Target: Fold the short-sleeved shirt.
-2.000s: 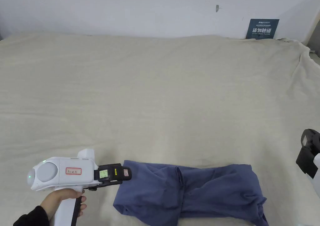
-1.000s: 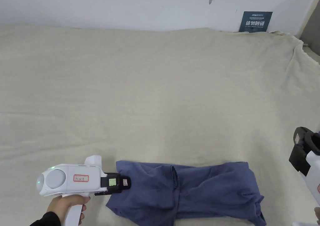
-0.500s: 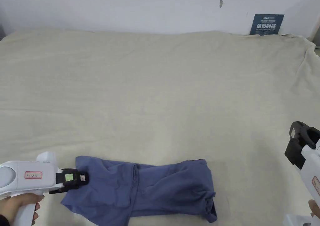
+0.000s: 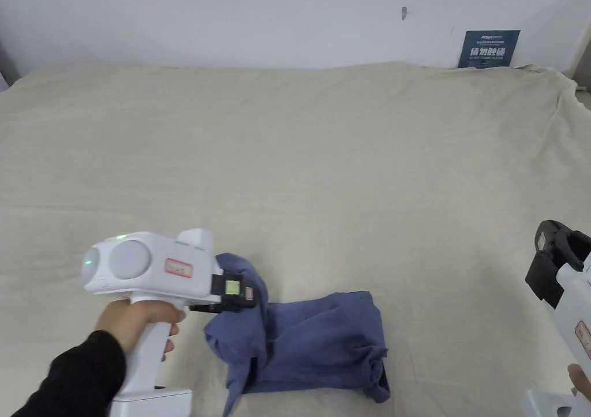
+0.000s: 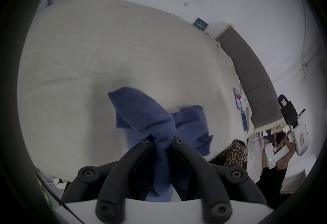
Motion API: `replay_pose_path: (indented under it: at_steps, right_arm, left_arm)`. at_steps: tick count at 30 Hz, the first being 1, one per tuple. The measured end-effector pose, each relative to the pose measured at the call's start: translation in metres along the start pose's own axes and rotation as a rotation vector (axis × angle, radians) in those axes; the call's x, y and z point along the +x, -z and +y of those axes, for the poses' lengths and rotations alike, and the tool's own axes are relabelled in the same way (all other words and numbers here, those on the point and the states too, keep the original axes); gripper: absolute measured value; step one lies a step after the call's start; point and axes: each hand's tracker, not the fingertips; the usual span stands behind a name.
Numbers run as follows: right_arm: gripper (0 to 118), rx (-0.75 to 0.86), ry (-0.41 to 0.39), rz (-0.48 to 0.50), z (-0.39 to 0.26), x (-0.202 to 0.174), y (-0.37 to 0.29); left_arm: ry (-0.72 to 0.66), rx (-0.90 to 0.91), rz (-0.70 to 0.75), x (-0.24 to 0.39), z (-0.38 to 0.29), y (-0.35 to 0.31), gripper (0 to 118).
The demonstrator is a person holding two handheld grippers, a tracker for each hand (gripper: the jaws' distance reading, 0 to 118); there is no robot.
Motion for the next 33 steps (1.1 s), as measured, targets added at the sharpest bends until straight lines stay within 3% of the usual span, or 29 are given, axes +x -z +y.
replay_pose_path:
  at_steps: [7, 14, 20, 24, 26, 30, 33]
  right_arm:
    - [0, 0.003, 0.017, -0.039, -0.004, 0.021, -0.007]
    - [0, -0.008, 0.020, -0.070, -0.006, 0.029, -0.013]
    - [0, -0.018, 0.023, -0.075, -0.010, 0.032, -0.011]
    - [0, -0.018, 0.021, -0.070, -0.010, 0.031, -0.011]
    - [0, -0.016, 0.018, -0.067, -0.009, 0.030, -0.011]
    - [0, -0.012, 0.014, -0.062, -0.006, 0.030, -0.011]
    - [0, -0.005, 0.009, -0.060, -0.003, 0.028, -0.011]
  left_arm:
    - [0.143, -0.155, 0.033, 0.070, 0.004, 0.098, 14]
    - [0.237, -0.188, 0.193, 0.113, -0.022, 0.180, 14]
    - [0.400, -0.195, 0.327, 0.147, -0.045, 0.193, 14]
    - [0.377, -0.195, 0.306, 0.142, -0.043, 0.189, 15]
    - [0.332, -0.188, 0.268, 0.136, -0.038, 0.180, 27]
    - [0.201, -0.117, 0.121, 0.122, -0.022, 0.139, 95]
    - [0.148, 0.017, 0.043, 0.109, -0.012, 0.099, 101]
